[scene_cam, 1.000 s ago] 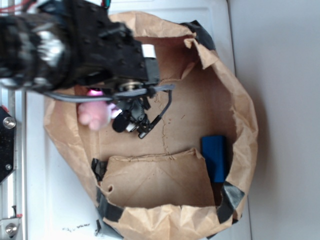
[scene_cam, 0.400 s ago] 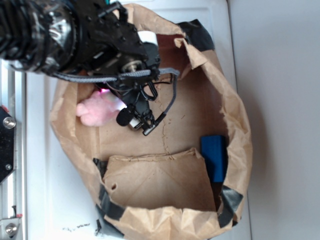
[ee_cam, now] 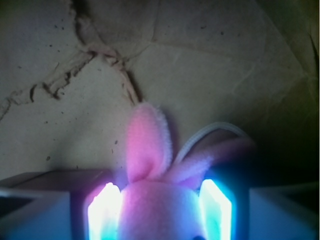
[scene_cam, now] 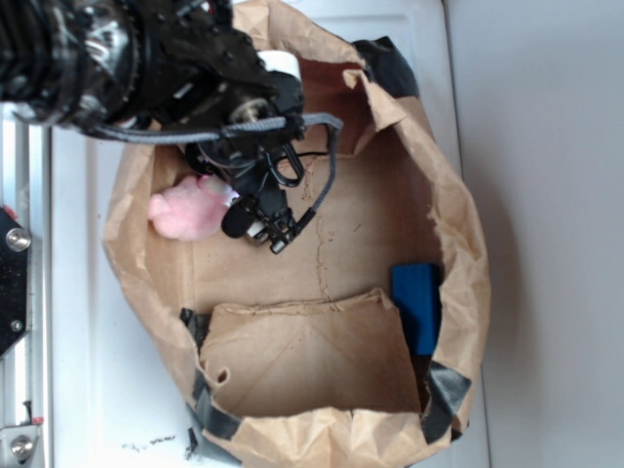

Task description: Grab the pink bunny.

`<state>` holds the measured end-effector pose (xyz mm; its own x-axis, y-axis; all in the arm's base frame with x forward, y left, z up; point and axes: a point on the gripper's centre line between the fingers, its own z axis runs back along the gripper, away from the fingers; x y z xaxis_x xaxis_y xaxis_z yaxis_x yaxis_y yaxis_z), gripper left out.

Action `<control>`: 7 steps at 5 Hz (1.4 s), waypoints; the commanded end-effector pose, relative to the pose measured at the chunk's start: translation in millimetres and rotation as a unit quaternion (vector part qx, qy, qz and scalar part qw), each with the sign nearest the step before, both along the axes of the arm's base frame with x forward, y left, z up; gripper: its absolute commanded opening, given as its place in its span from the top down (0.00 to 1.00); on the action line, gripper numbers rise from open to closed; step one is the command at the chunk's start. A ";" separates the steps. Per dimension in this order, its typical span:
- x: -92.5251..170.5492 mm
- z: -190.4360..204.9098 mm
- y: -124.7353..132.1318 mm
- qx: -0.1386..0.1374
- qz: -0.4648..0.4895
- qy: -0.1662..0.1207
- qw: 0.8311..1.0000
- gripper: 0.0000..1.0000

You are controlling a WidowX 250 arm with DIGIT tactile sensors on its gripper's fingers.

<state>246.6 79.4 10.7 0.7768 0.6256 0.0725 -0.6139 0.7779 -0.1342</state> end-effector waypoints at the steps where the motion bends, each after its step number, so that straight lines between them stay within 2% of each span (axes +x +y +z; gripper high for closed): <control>1: 24.9 87.3 19.3 0.009 0.016 -0.065 0.998 1.00; 2: 38.7 117.6 18.5 0.009 0.034 -0.091 0.995 1.00; 3: 45.7 149.3 5.4 -0.013 0.025 -0.112 0.993 1.00; 4: 50.0 159.5 -20.6 0.037 0.002 -0.109 0.993 1.00; 5: 54.5 163.1 -38.3 0.054 -0.124 -0.118 0.984 1.00; 6: 56.1 172.8 -38.5 0.047 -0.238 -0.143 0.960 1.00; 7: 54.3 178.4 -42.3 0.084 -0.282 -0.108 0.950 1.00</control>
<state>302.4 36.2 168.3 0.9609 0.0915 0.2612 -0.0775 0.9950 -0.0636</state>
